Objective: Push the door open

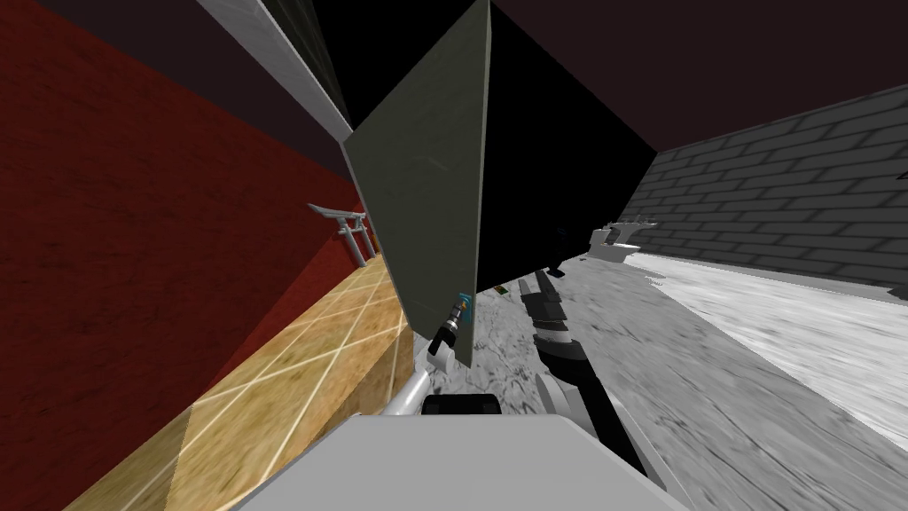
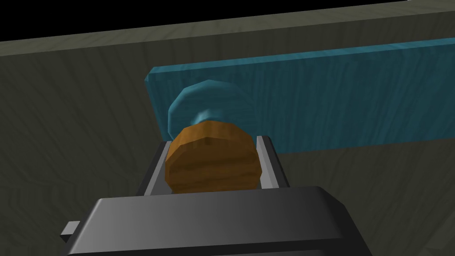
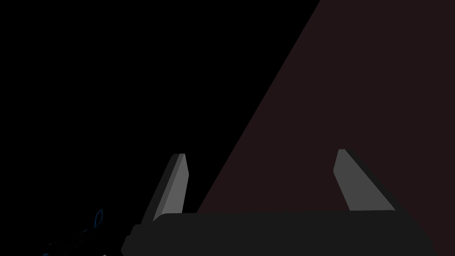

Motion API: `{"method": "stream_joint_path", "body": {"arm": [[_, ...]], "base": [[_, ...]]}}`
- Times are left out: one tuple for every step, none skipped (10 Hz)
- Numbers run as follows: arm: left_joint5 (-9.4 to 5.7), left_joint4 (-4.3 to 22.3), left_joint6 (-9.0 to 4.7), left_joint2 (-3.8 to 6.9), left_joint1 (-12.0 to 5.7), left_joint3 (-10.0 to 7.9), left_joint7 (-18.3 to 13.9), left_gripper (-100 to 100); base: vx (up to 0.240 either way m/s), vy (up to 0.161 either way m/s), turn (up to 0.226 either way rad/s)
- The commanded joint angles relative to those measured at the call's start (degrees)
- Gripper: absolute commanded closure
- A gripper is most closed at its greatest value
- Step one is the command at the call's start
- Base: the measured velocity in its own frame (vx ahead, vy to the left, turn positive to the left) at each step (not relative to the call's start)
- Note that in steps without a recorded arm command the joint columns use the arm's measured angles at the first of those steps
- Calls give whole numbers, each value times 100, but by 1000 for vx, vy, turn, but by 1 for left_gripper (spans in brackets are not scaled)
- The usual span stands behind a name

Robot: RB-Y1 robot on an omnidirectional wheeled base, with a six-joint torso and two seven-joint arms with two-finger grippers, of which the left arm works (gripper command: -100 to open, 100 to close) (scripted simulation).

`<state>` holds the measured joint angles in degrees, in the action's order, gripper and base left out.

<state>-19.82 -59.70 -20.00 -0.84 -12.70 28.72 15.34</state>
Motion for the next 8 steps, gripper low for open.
{"method": "stream_joint_path", "body": {"arm": [[-3, 15, 14, 9, 19, -1, -2, 100], [-3, 15, 14, 9, 19, -1, -2, 100], [-3, 15, 14, 9, 19, -1, -2, 100], [-5, 45, 10, 151, 3, -110, 10, 100], [-6, 53, 9, 177, -3, -142, 11, 100], [-10, 69, 5, 220, -17, -213, 15, 100], [-14, 87, 1, 247, -32, -292, 20, 100], [-18, 106, -4, 253, -48, -375, 25, 100]], "base": [[-22, 13, 3], [-13, 6, 5], [0, 0, 0], [37, -101, 24], [87, -153, 80], [88, -169, 63], [136, -174, 73], [182, -194, 77]]}}
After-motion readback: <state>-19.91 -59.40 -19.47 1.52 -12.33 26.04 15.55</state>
